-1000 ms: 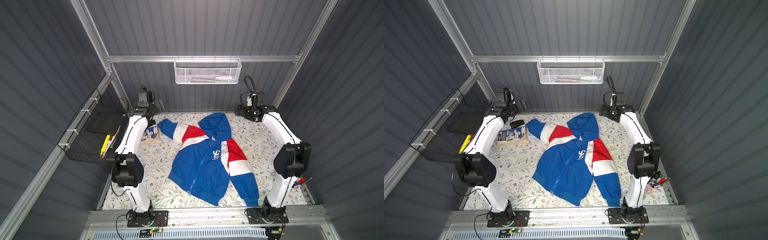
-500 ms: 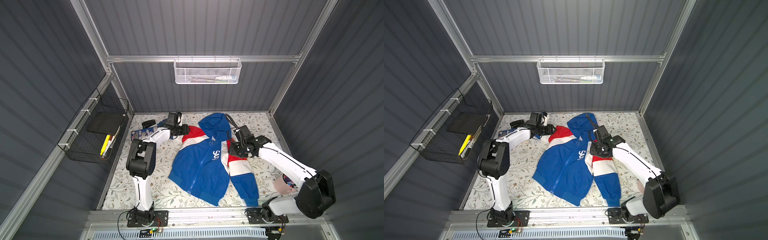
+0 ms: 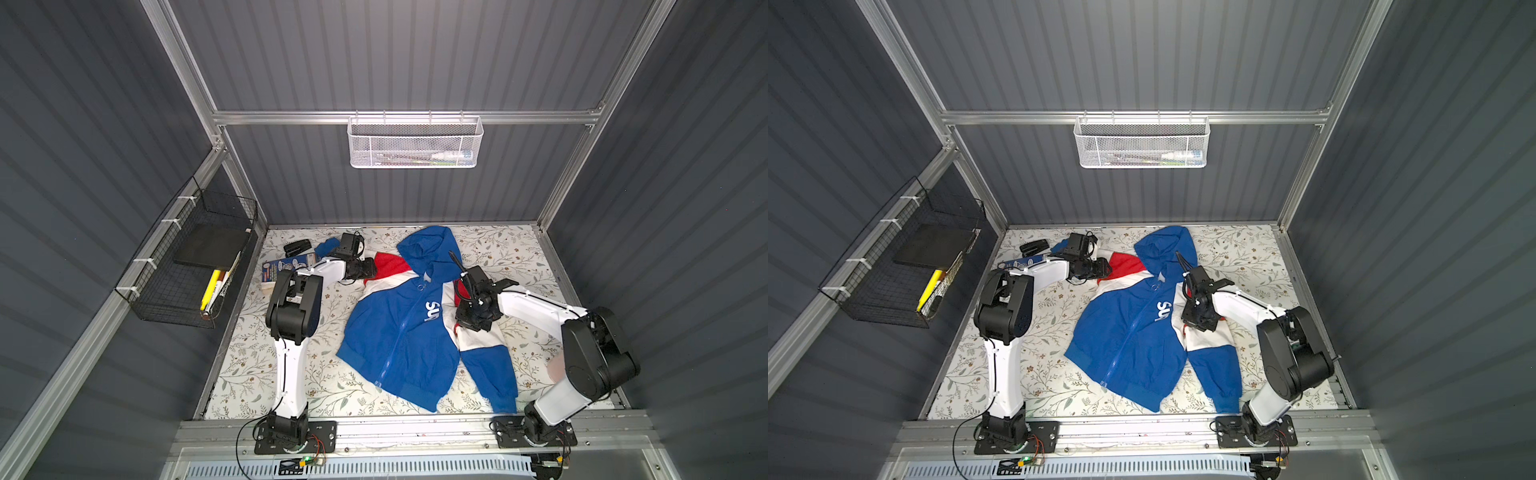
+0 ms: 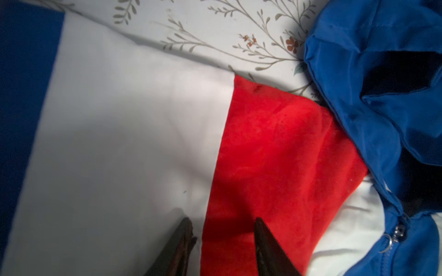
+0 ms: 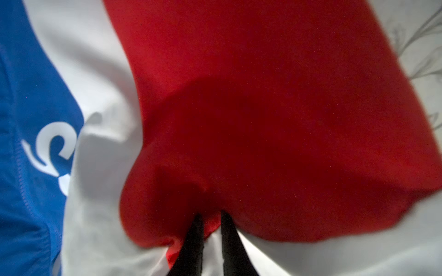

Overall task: Unzip the jacket
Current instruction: Flatten out the jacket at the center of the board.

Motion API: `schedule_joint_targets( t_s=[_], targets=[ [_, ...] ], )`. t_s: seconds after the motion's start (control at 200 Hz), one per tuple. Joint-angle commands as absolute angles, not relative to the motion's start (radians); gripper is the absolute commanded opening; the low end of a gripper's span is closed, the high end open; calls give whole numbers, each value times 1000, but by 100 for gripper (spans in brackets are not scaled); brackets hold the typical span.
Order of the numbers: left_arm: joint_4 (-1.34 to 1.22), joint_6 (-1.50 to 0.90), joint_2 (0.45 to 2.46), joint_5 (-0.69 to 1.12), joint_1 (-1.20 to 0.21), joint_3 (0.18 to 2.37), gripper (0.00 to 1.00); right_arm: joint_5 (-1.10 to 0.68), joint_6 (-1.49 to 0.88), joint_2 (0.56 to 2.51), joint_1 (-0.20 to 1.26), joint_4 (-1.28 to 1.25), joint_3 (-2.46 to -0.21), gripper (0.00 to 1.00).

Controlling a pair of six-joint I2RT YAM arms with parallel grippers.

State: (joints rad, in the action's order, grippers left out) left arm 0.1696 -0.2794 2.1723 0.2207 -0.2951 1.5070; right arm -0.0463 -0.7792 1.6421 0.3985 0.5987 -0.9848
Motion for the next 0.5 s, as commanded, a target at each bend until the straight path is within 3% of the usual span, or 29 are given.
schedule_joint_targets(
  t_s=[0.0, 0.18, 0.495],
  targets=[
    [196, -270, 2175, 205, -303, 1444, 45, -28, -768, 1687, 352, 579, -1006, 18],
    [178, -328, 2143, 207, -329, 1364, 46, -49, -710, 1793, 251, 597, -1075, 18],
    [97, -506, 2051, 228, -503, 1153, 47, -64, -635, 1951, 77, 630, -1306, 20]
  ],
)
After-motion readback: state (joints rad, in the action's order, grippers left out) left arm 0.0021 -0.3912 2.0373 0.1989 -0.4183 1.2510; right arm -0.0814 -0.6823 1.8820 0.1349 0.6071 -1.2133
